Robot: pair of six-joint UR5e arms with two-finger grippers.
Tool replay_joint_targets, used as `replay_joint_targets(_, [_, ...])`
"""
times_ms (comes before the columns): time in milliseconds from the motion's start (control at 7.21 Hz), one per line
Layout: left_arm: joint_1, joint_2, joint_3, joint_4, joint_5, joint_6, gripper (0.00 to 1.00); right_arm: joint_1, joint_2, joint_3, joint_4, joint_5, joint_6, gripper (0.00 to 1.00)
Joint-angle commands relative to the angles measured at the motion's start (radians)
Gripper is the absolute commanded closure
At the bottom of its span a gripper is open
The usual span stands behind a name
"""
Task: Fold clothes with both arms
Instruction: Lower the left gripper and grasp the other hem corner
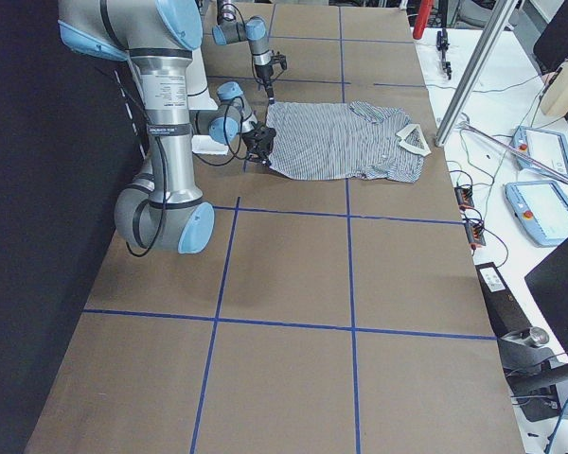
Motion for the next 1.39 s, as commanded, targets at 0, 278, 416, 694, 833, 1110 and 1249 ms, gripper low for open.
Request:
replay_joint_targets(0, [0.003, 0.001, 0.006, 0.001, 0.0, 0.0, 0.43, 0.0, 0.0, 0.0, -0.001, 0.0, 0.0, 1.0])
replay_joint_targets(278, [0.003, 0.001, 0.008, 0.003, -0.002, 0.0, 0.64, 0.0, 0.0, 0.0, -0.001, 0.0, 0.0, 1.0])
replay_joint_targets(416, [0.003, 0.001, 0.008, 0.003, -0.002, 0.0, 0.89, 0.0, 0.0, 0.0, 0.001, 0.0, 0.0, 1.0])
replay_joint_targets(694, [0.001, -0.008, -0.011, 0.012, -0.003, 0.0, 1.0, 0.0, 0.0, 0.0, -0.001, 0.0, 0.0, 1.0])
replay_joint_targets(833, [0.001, -0.01, -0.015, 0.015, -0.006, 0.0, 1.0, 0.002, -0.003, 0.003, -0.001, 0.0, 0.0, 1.0])
replay_joint_targets(1110, [0.001, -0.002, -0.136, 0.078, -0.026, -0.055, 1.0, 0.002, -0.014, 0.03, -0.001, -0.002, 0.0, 1.0])
replay_joint_targets(1249, [0.012, -0.005, -0.205, 0.156, -0.028, -0.108, 1.0, -0.018, -0.044, 0.079, -0.013, 0.0, 0.0, 1.0])
